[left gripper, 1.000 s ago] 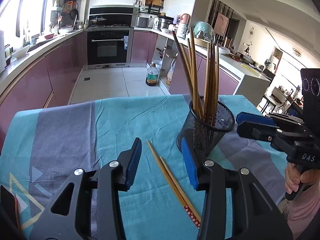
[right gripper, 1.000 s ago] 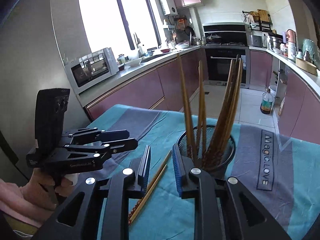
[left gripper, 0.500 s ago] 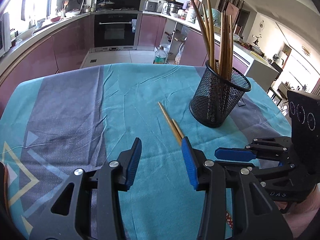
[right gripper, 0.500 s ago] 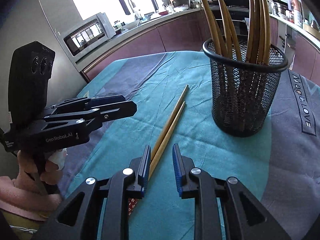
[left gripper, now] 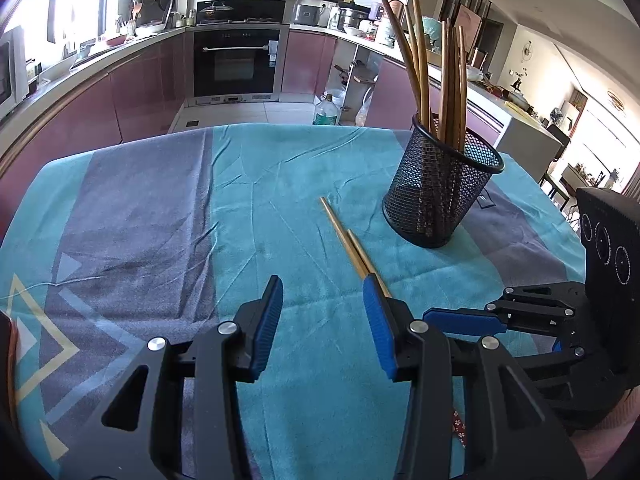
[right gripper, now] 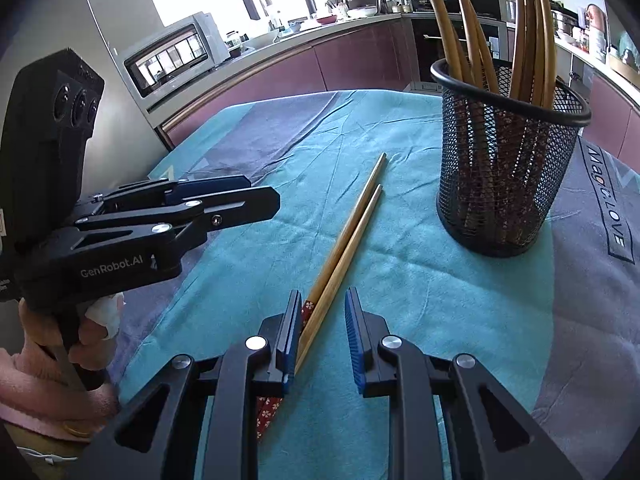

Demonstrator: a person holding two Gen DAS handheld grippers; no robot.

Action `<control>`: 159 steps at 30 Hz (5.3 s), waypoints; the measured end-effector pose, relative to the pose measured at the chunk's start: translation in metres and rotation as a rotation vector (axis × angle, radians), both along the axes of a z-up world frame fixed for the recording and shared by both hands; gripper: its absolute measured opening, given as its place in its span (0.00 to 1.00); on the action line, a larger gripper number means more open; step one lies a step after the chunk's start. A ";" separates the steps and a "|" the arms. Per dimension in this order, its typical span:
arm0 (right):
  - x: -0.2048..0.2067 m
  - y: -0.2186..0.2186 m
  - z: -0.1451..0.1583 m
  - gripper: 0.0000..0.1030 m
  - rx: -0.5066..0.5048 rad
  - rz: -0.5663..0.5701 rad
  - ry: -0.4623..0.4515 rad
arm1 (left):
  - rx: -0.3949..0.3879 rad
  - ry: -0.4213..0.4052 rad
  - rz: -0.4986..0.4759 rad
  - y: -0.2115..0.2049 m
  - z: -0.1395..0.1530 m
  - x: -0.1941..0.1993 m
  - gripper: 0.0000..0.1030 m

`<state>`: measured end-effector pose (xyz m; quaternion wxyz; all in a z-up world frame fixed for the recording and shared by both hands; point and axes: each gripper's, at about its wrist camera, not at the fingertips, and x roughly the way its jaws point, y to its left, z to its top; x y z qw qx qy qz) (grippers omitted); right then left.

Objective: Organize utensils
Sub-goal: 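Move both tools back down to the last two chopsticks, then close the right tool on a chopstick while the left tool grasps the other, then lift both held chopsticks upright and carry them over the mesh cup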

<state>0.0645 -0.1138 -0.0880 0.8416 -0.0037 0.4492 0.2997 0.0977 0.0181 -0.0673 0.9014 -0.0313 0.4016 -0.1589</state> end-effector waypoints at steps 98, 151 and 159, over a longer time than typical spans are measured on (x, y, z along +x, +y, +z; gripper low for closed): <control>0.028 -0.030 0.018 0.05 0.094 -0.105 -0.038 | -0.017 0.057 -0.007 -0.031 -0.019 0.024 0.07; -0.005 -0.088 0.102 0.05 0.259 -0.143 -0.262 | -0.182 -0.118 -0.095 -0.014 0.072 -0.023 0.07; -0.003 -0.092 0.108 0.05 0.262 -0.150 -0.277 | -0.187 -0.131 -0.099 -0.014 0.074 -0.022 0.07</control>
